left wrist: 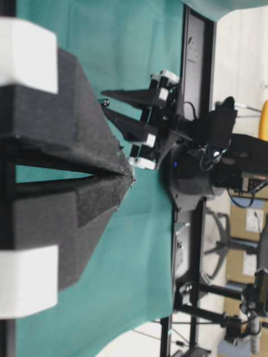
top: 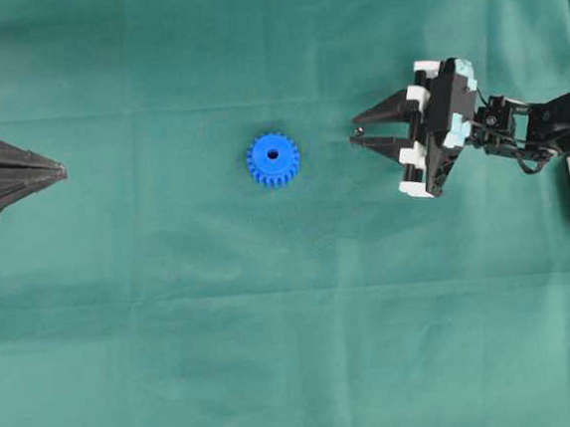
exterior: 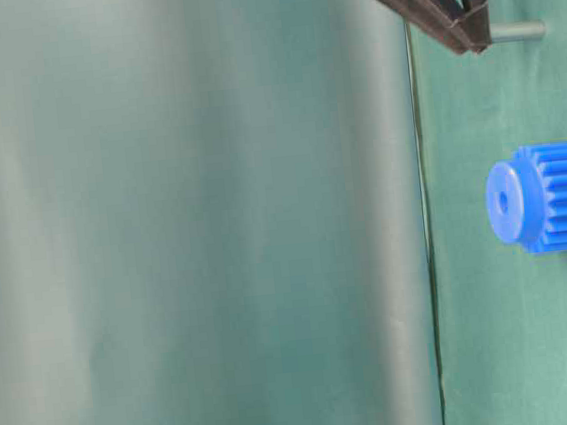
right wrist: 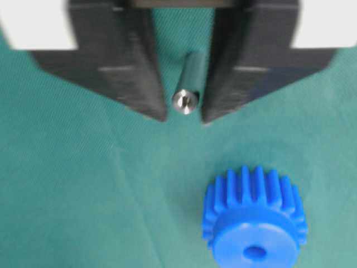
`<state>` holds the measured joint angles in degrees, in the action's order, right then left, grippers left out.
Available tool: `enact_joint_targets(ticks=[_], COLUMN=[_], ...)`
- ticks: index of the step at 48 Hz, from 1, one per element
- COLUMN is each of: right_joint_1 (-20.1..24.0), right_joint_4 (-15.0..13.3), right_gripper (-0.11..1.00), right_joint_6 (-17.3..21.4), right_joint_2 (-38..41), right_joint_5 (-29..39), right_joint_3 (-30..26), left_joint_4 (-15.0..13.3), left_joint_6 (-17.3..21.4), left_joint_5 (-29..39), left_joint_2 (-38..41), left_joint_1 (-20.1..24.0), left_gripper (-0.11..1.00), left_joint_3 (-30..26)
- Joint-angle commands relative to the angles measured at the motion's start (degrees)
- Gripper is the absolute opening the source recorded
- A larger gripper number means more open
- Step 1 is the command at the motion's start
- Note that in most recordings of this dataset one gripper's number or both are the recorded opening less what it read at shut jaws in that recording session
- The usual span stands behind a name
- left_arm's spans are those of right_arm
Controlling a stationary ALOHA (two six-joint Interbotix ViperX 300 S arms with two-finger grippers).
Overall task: Insert the shaft placed at a random location into the center hole of the small gear at another random location.
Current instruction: 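Lower the right gripper and close it on the silver shaft, then lift the shaft upright and carry it left over the blue gear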
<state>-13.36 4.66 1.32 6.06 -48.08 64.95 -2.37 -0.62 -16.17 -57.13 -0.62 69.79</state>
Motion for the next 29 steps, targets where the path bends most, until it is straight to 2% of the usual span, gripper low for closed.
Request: enact_joint_targets(ticks=[1, 5, 20, 29], right_joint_1=[0.0, 0.0, 0.9, 1.2], right_joint_4=[-0.1, -0.3, -0.9, -0.9], right_gripper=[0.26, 0.16, 0.16, 0.16], right_joint_6=[0.1, 0.1, 1.0, 2.0], right_joint_2=[-0.4, -0.4, -1.3, -6.9], right_joint_5=[0.2, -0.8, -2.1, -0.1], right_joint_3=[-0.6, -0.6, -0.7, 0.1], left_joint_4=[-0.2, -0.2, -0.2, -0.2], left_joint_6=[-0.1, -0.1, -1.1, -1.4], left_joint_5=[-0.1, 0.0, 0.9, 1.1], left_joint_2=[0.2, 0.1, -0.4, -0.4], left_joint_1=[-0.1, -0.1, -0.2, -0.1], left_gripper=[-0.01, -0.01, -0.01, -0.01], left_joint_3=[-0.6, -0.6, -0.6, -0.6])
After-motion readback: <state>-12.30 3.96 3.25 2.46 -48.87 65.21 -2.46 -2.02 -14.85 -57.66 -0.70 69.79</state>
